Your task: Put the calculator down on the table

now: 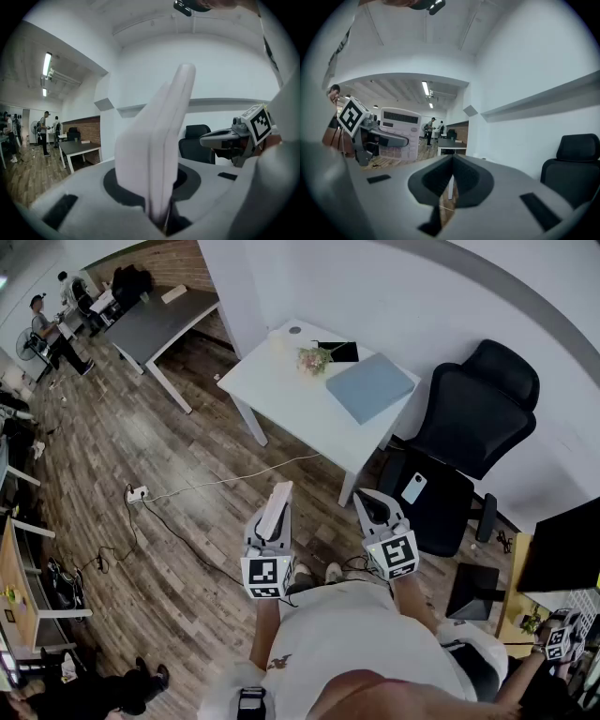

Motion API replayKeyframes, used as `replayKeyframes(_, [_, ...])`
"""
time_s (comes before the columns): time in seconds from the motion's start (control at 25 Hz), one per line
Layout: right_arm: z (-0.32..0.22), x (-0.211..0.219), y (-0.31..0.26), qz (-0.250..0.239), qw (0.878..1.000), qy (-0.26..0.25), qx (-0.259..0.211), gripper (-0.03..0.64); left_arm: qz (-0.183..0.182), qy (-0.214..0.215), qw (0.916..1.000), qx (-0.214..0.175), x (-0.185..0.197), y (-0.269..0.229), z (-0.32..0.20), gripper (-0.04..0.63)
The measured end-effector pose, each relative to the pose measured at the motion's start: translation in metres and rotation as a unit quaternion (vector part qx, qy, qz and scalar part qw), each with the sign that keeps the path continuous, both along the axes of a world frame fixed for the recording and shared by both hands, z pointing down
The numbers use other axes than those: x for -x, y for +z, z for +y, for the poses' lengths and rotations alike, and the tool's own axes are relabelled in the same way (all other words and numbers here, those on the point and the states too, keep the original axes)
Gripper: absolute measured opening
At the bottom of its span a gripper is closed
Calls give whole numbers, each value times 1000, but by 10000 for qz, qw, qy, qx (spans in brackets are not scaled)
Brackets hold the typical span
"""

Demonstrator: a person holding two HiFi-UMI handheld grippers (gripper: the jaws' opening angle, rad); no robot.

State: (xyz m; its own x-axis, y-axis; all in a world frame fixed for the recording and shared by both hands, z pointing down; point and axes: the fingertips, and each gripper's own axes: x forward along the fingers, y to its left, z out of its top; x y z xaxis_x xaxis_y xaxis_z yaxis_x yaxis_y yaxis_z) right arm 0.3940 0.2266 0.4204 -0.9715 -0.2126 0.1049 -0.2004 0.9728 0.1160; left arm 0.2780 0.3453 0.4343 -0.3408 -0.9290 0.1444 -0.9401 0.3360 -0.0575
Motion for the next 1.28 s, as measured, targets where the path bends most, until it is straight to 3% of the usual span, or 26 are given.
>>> replayKeyframes(0.36, [2, 1, -5, -160, 9998, -74, -11, 6, -132, 1, 9999, 24, -6, -4, -2, 94])
replayKeyframes(0.64, [0, 11, 3, -33, 9998, -174, -14, 270, -163, -58, 9998, 56, -6, -1, -6, 94])
replayKeyframes(1.28, [-43, 50, 12, 128, 9999, 86, 11, 295, -298, -88, 9995, 41, 42, -3, -40, 92])
